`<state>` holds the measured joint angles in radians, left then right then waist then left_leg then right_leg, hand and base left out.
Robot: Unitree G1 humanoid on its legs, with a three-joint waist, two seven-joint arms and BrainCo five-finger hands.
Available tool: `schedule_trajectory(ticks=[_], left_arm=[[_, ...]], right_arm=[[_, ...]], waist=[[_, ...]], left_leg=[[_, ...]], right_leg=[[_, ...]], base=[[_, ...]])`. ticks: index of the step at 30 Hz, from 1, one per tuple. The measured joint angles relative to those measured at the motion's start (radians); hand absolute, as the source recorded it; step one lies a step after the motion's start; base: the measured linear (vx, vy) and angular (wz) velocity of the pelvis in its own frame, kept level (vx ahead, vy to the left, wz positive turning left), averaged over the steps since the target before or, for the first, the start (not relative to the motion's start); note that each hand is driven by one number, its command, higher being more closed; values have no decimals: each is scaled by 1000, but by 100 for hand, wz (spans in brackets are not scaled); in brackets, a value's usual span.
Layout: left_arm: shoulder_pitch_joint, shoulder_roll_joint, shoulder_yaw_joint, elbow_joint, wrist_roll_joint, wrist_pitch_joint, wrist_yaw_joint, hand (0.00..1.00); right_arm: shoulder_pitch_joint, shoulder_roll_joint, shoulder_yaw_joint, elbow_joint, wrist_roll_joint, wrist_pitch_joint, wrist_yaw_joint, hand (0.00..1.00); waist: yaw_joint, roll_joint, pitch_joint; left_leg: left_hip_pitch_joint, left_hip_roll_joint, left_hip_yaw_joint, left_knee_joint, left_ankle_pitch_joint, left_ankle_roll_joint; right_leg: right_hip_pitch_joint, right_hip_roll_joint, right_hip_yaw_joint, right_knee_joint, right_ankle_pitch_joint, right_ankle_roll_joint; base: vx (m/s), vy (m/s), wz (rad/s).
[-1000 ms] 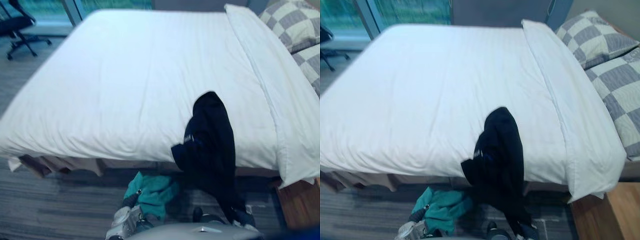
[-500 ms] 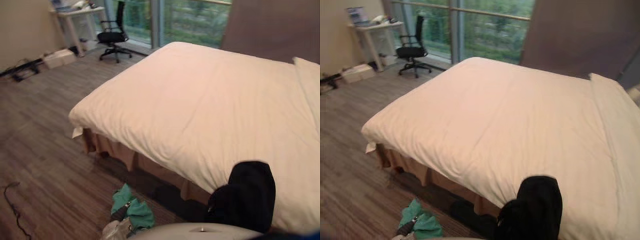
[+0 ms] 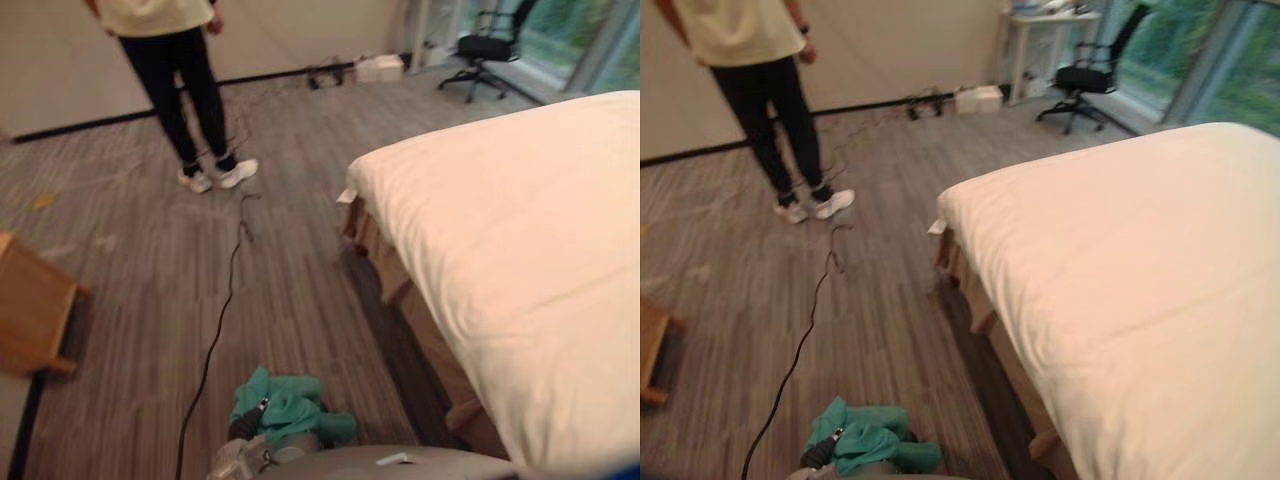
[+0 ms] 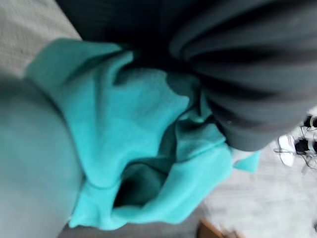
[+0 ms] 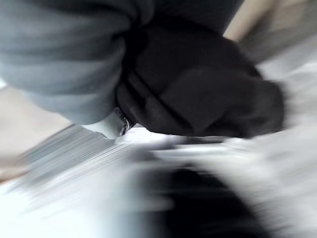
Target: Tidy the bed and pick cloth on bed and put in laundry
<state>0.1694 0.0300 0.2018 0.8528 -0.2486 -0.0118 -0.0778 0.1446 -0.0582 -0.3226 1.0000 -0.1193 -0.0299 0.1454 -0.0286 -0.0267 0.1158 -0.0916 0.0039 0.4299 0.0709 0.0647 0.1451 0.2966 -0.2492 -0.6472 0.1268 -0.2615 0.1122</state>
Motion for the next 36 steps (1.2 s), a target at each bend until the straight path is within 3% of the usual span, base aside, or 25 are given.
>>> schedule_trajectory(ticks=[1, 2, 3, 5, 10, 11, 12, 14, 16, 18, 19, 24, 27, 30, 34, 36], left_arm=[[-3, 1, -10, 7, 8, 1, -13, 100], [-11, 5, -20, 22, 7, 1, -20, 100], [-18, 16, -55, 38, 11, 5, -36, 100], [-22, 25, -73, 44, 16, 8, -40, 100], [-53, 68, -121, 75, 24, 23, -68, 100], [-57, 73, -131, 78, 24, 28, -71, 100], [-61, 74, -139, 80, 26, 28, -73, 100], [-79, 91, -169, 94, 44, 29, -77, 100], [-95, 98, -192, 127, 66, 31, -79, 100], [-95, 95, -194, 129, 73, 31, -84, 100], [-69, 66, -149, 122, 75, 6, -117, 100], [-69, 65, -143, 122, 75, 7, -117, 100], [-64, 52, -79, 122, 55, 20, -110, 100], [-53, 52, -18, 116, -49, 48, -85, 100], [-20, 57, -6, -84, -62, 61, -102, 100], [-20, 76, -33, -230, -130, 56, -130, 100]], right_arm=[[-16, 4, 0, 1, 4, -9, -1, 100], [-20, 3, -3, 2, 18, -13, -3, 100], [-31, 13, -17, 12, 37, -14, -14, 100], [-33, 19, -21, 12, 60, -15, -26, 100], [-39, 35, -33, 21, 110, -5, -51, 100], [-35, 34, -44, 23, 119, -8, -49, 100], [-32, 34, -53, 22, 131, -10, -47, 100], [-29, 30, -52, 22, 162, -10, -42, 100], [-11, 29, -52, 23, 217, -22, -40, 100], [2, 29, -52, 24, 236, -35, -38, 100], [49, 45, -12, 2, 262, -31, 2, 100], [49, 45, -14, 2, 262, -31, 2, 100], [50, 46, -20, 3, 280, -30, 10, 100], [50, 42, -15, -2, 345, -30, 38, 100], [69, 39, 40, -141, 459, -29, 60, 100], [55, 24, 63, -271, 511, -44, 61, 100]], waist=[[-7, 9, 2], [-11, 16, 8], [-3, 17, 8], [-3, 16, 11], [7, 3, 50], [9, 7, 52], [6, 19, 57], [-11, 21, 61], [-15, 24, 65], [-13, 24, 64], [-10, -6, 40], [-10, -6, 40], [-9, -7, 40], [-10, -8, 40], [-9, -8, 39], [-9, -7, 39]], left_leg=[[8, 2, 4, 15, -4, -43], [10, -17, -20, 0, 5, -46], [51, -62, -70, -98, 46, -35], [81, -77, -101, -164, 74, -36], [114, -76, -180, -175, 56, -36], [127, -75, -221, -170, 41, -32], [126, -71, -236, -170, 38, -30], [125, -65, -302, -169, 36, -28], [147, -64, -344, -170, 35, -31], [167, -70, -368, -170, 30, -41], [217, -45, -275, -177, -30, -106], [216, -44, -271, -177, -30, -107], [213, -43, -255, -177, -32, -109], [212, -41, -245, -178, -35, -113], [199, -37, -246, -177, -36, -113], [186, -39, -250, -177, -36, -111]], right_leg=[[27, -4, -43, 4, 0, 1], [40, -6, -69, 12, 2, 4], [48, -18, -86, 44, 23, 4], [49, -19, -86, 70, 40, -3], [57, -22, -79, 177, 143, -14], [23, -46, -57, 284, 176, -49], [-2, -39, -13, 316, 136, -65], [-64, 41, 158, 304, 31, -36], [-93, 100, 272, 261, -9, -33], [-116, 109, 318, 216, -11, -40], [-98, 119, 330, 90, 89, -44], [-99, 120, 331, 86, 89, -44], [-103, 127, 341, 75, 89, -44], [-103, 132, 359, 56, 89, -44], [-108, 133, 359, 46, 88, -45], [-116, 130, 359, 46, 85, -50]], base=[[51, 26, 129], [53, 91, 142], [37, 115, 104], [46, 98, 69], [113, 41, 47], [202, 28, 38], [173, 10, 62], [127, -24, 83], [172, -48, 91], [102, -46, 52], [41, -30, 11], [19, -15, -2], [5, -6, -16], [25, -39, -17], [19, -46, 2], [10, -32, 7]])
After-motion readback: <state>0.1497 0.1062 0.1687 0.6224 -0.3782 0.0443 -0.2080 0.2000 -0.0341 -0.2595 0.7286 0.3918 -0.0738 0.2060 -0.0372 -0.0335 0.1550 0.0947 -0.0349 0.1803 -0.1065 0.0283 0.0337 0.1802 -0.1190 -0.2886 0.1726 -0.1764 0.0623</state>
